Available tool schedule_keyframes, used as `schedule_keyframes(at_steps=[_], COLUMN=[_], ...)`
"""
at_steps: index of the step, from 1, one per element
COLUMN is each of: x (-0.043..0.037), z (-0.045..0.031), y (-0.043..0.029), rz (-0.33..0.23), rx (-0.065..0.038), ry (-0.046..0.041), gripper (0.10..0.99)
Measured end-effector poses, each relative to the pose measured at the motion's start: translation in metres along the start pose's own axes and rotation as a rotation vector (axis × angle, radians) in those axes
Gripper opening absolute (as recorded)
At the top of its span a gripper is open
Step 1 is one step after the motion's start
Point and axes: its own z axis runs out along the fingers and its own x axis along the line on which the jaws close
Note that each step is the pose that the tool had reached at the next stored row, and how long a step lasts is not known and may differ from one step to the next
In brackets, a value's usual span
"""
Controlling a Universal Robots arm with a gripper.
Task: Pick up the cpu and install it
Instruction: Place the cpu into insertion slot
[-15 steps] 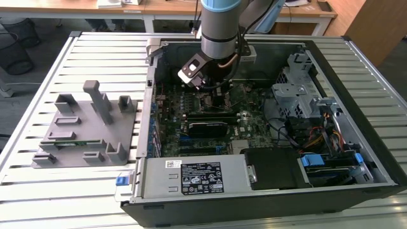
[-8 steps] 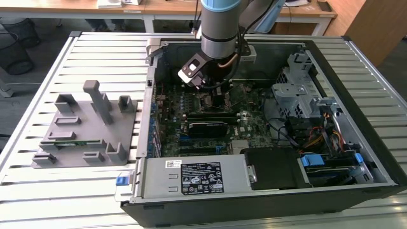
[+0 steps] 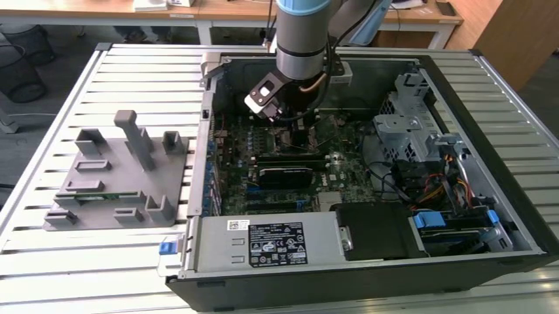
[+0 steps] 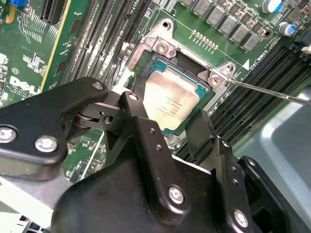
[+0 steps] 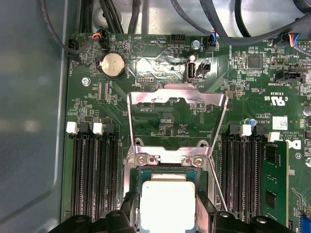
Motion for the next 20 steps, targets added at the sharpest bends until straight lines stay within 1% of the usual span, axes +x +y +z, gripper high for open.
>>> schedule_keyframes(at_steps=[4, 5, 12, 15, 16, 17, 19, 20], x=[-0.0001, -0.0001, -0.0008, -0.0009, -0.0008, -0.0008, -0.0008, -0.0008], z=[-0.0002, -0.0002, -0.0001, -0.0003, -0.0003, -0.0003, -0.0003, -0.0003], y=[0.0002, 0.0005, 0.0022, 0.0023, 0.0023, 0.0023, 0.0022, 0.0022], rz=[0.001, 0.002, 0.016, 0.017, 0.018, 0.018, 0.017, 0.017], rx=[0.000, 0.000, 0.000, 0.000, 0.000, 0.000, 0.000, 0.000], ry=[-0.0010, -0.0011, -0.0015, -0.0031, -0.0053, -0.0102, -0.0238, -0.0263], gripper=[0.588, 0.525, 0.525, 0.525, 0.525, 0.525, 0.525, 0.525])
